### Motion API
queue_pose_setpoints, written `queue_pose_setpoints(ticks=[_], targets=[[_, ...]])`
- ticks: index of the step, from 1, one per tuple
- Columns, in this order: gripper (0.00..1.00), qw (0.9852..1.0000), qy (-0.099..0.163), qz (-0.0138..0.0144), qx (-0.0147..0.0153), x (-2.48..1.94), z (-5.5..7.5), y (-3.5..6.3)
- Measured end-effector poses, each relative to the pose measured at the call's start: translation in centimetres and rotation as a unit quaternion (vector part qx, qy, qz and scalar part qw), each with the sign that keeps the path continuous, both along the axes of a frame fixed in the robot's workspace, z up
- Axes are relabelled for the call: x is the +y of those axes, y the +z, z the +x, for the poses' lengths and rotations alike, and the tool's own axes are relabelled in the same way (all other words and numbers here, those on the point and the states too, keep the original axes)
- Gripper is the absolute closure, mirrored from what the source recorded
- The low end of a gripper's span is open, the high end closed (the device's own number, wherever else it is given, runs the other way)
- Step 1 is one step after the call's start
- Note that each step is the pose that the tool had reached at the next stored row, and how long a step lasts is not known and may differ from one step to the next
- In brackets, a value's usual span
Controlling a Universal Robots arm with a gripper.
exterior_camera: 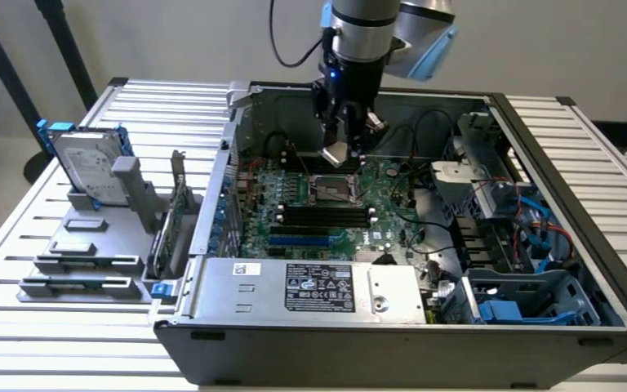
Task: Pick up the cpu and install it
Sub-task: 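Place the cpu into insertion slot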
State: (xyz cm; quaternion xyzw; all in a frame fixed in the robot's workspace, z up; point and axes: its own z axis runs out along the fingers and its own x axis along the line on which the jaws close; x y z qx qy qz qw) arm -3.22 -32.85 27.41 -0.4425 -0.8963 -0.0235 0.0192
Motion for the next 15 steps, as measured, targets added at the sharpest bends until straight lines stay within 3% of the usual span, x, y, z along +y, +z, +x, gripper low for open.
queue_pose_setpoints(ticks=[4, 8, 12, 15], targets=[[0.45, 0.9993, -0.037, 0.0000, 0.0000, 0.00, 0.0, -0.31], [0.45, 0.9974, -0.072, 0.0000, 0.0000, 0.00, 0.0, -0.63], [0.45, 0.9940, -0.109, 0.0000, 0.0000, 0.00, 0.0, -1.03], [0.45, 0.9907, -0.136, 0.0000, 0.0000, 0.00, 0.0, -1.42]])
